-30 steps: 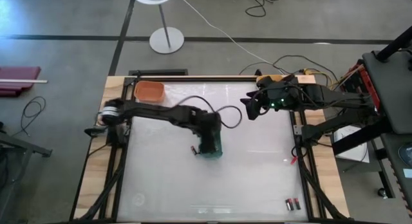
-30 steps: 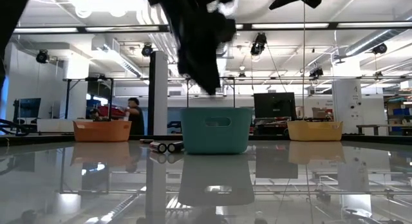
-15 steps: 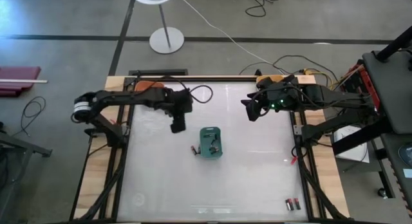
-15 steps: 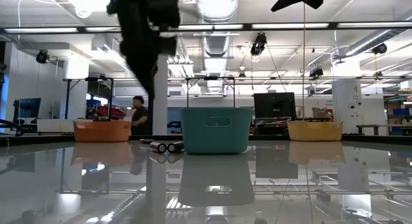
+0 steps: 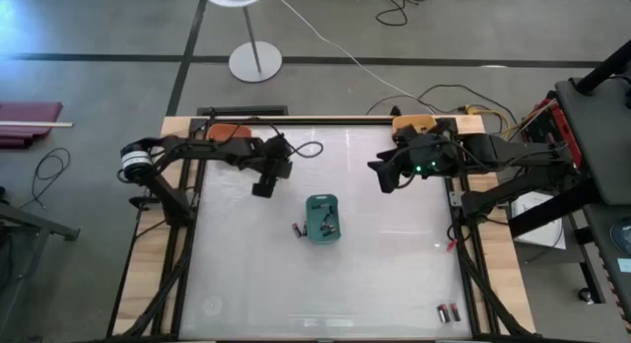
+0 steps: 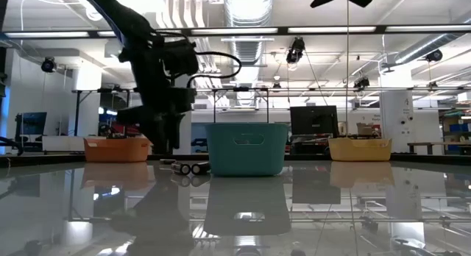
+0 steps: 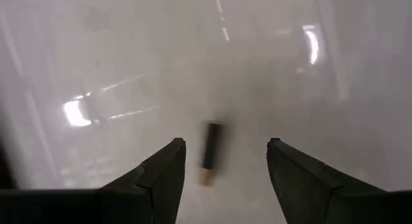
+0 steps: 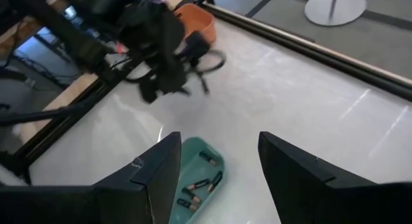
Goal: Sort batteries
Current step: Put the gold battery into the green bin, then put the red battery into the orange bin
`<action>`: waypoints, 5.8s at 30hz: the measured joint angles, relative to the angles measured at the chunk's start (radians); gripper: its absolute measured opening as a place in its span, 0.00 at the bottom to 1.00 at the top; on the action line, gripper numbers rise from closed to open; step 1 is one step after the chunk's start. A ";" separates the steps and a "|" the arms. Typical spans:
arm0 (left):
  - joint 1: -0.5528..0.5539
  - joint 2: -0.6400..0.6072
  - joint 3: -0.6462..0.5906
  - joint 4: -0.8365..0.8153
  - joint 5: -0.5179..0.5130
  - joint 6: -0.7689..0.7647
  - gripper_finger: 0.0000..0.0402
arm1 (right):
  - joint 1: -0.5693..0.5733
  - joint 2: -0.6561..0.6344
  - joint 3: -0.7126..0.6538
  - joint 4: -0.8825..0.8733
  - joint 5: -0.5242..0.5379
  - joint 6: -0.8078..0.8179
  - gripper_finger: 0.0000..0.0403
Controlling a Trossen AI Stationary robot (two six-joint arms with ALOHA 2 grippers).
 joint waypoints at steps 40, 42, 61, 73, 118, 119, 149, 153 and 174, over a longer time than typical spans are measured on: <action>0.064 0.204 0.380 -0.364 0.285 -0.301 0.02 | 0.025 -0.004 0.192 0.104 0.036 -0.369 0.50; 0.030 0.156 0.376 -0.356 0.306 -0.357 0.02 | 0.025 -0.003 0.204 0.152 0.037 -0.430 0.50; -0.328 -0.022 0.385 -0.077 0.221 -0.956 0.02 | 0.009 0.003 0.208 0.364 0.027 -0.590 0.50; -0.353 0.287 0.558 -0.250 0.151 -0.954 0.02 | 0.053 0.003 0.208 0.212 0.026 -0.442 0.50; -0.704 0.106 0.630 -0.629 -0.301 -1.406 0.53 | 0.117 0.037 0.175 -0.111 -0.045 0.108 0.50; -0.725 0.070 0.581 -0.623 -0.310 -1.467 0.55 | 0.129 0.041 0.175 -0.128 -0.031 0.143 0.50; -0.932 -0.183 -0.017 -0.095 -0.247 -1.477 0.82 | 0.396 0.351 0.175 -0.169 0.401 0.240 0.50; -0.815 -0.179 -0.011 -0.055 -0.206 -1.190 0.78 | 0.393 0.357 0.175 -0.276 0.399 0.297 0.50; -0.505 0.146 0.200 -0.103 0.110 -0.489 0.48 | 0.395 0.103 0.206 -0.553 0.374 0.446 0.50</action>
